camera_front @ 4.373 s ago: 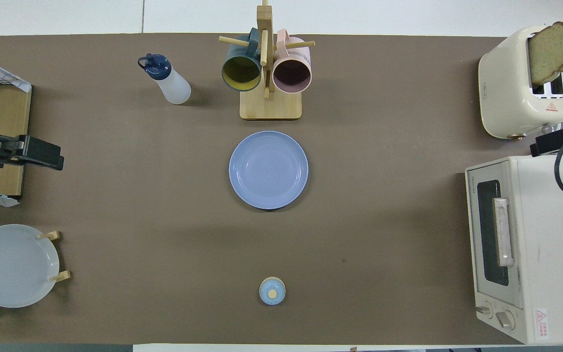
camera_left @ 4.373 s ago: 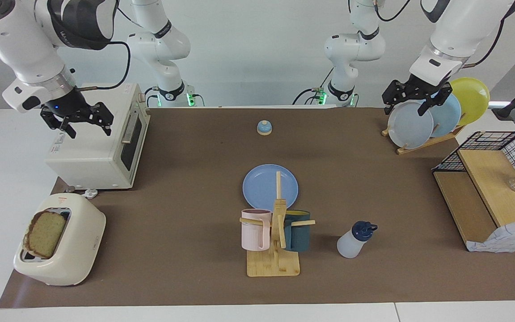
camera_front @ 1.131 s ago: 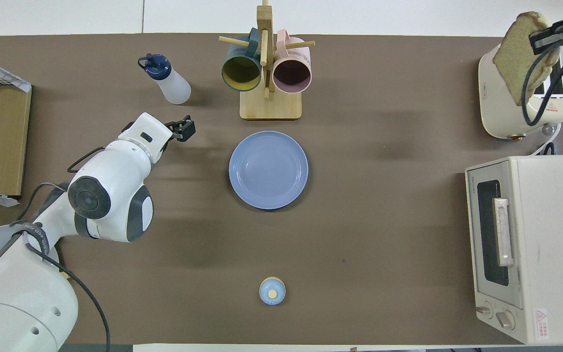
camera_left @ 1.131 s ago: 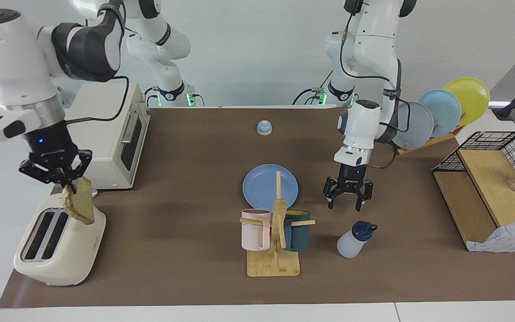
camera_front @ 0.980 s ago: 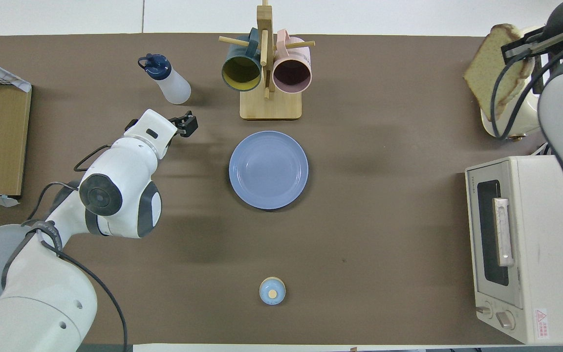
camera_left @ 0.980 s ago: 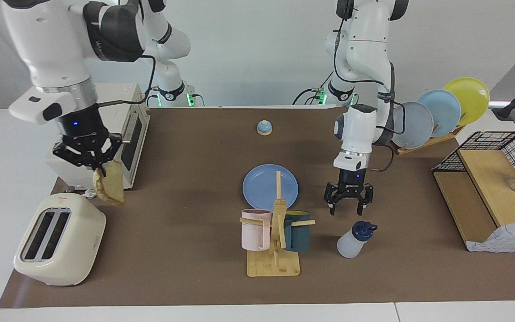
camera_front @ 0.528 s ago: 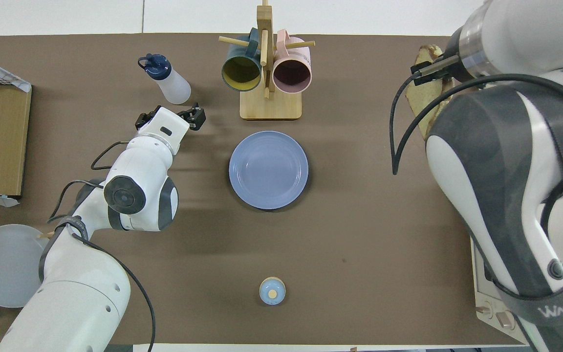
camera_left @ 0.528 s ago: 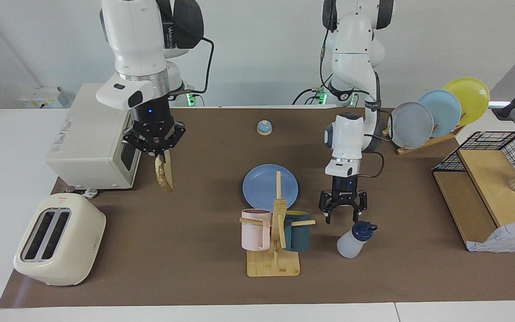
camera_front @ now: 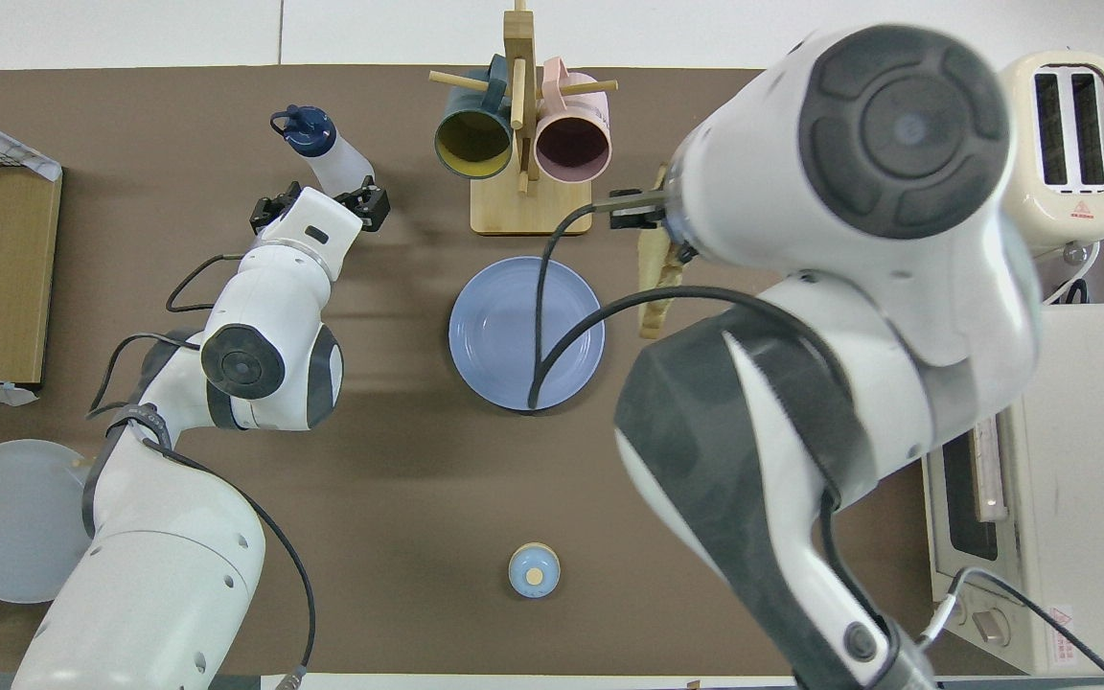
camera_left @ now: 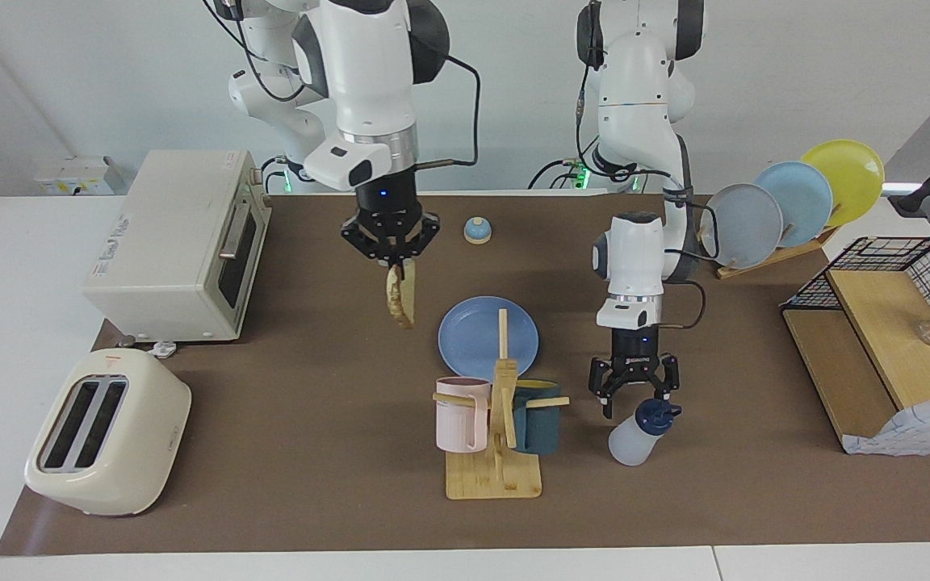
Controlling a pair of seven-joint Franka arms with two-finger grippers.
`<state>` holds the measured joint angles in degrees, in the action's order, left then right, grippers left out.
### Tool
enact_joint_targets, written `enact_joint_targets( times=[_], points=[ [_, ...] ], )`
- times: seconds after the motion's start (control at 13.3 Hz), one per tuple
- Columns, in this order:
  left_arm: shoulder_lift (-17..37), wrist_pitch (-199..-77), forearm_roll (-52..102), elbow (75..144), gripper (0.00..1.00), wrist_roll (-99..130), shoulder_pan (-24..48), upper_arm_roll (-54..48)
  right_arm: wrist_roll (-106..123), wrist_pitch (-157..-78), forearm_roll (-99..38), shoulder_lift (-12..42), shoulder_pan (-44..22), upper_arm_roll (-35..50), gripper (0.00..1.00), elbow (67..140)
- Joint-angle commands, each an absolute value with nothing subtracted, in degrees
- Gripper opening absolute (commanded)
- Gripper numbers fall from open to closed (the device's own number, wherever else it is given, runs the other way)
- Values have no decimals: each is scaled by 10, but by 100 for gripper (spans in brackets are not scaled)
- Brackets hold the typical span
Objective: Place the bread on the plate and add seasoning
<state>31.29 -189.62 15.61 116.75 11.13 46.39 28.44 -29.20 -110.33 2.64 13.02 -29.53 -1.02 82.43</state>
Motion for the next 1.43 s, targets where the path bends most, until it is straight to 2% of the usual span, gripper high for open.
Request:
enact_joint_targets(
  times=[0.0, 0.15, 0.3, 0.53, 0.68, 0.83, 1.36],
  points=[
    [346, -1897, 171, 1138, 100, 113, 478, 301, -335, -1219, -30, 84, -307, -10, 0, 940],
    [364, -1895, 176, 1121, 100, 113, 477, 301, -362, -1328, -36, 83, -335, -10, 0, 1005],
    [366, -1891, 176, 1108, 100, 113, 472, 301, -384, -1431, -36, 108, -366, -10, 0, 1041],
    [369, -1878, 176, 1098, 100, 113, 468, 304, -384, -1487, -35, 127, -369, -9, 0, 1066],
    [379, -1873, 176, 1086, 100, 113, 468, 309, -389, -1541, -35, 145, -394, -10, 0, 1085],
    [381, -1859, 174, 1074, 100, 113, 462, 314, -388, -1566, -35, 170, -396, -10, 0, 1083],
    [384, -1859, 173, 1079, 100, 113, 467, 313, -385, -1562, -35, 169, -396, -10, 0, 1090]
  ],
)
